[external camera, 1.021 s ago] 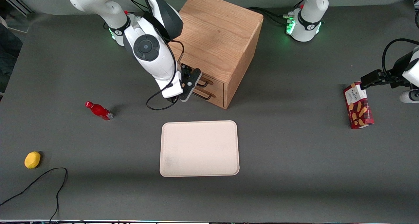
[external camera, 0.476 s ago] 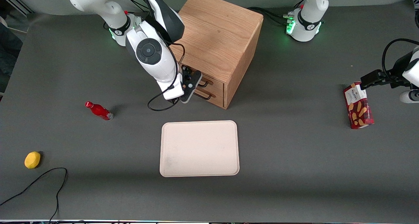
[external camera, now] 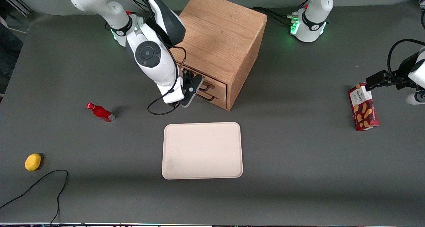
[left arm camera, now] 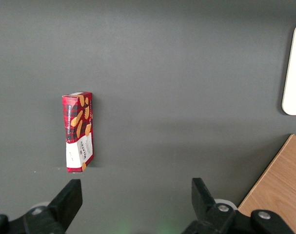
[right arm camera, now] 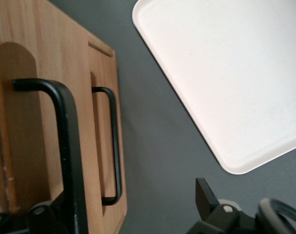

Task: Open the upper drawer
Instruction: 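Pull the upper drawer outward by its handle with the right gripper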

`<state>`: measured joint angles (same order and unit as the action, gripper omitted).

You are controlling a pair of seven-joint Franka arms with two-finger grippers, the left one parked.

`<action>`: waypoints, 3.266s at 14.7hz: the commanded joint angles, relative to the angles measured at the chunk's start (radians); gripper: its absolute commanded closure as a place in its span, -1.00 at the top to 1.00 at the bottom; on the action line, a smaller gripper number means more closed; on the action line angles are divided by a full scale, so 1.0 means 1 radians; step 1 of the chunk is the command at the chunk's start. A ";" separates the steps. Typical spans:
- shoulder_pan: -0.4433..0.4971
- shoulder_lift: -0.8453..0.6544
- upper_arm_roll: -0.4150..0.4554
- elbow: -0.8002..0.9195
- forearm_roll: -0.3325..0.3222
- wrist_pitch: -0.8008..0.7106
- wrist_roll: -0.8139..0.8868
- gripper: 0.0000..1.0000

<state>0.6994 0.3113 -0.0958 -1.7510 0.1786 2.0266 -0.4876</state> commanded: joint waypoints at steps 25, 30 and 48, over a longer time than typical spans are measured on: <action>-0.070 0.117 -0.009 0.203 -0.080 -0.082 -0.035 1.00; -0.092 0.147 -0.009 0.232 -0.082 -0.083 -0.040 1.00; -0.179 0.201 -0.005 0.334 -0.071 -0.120 -0.132 1.00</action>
<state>0.5487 0.4821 -0.1065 -1.4693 0.1073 1.9251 -0.5824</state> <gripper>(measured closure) 0.000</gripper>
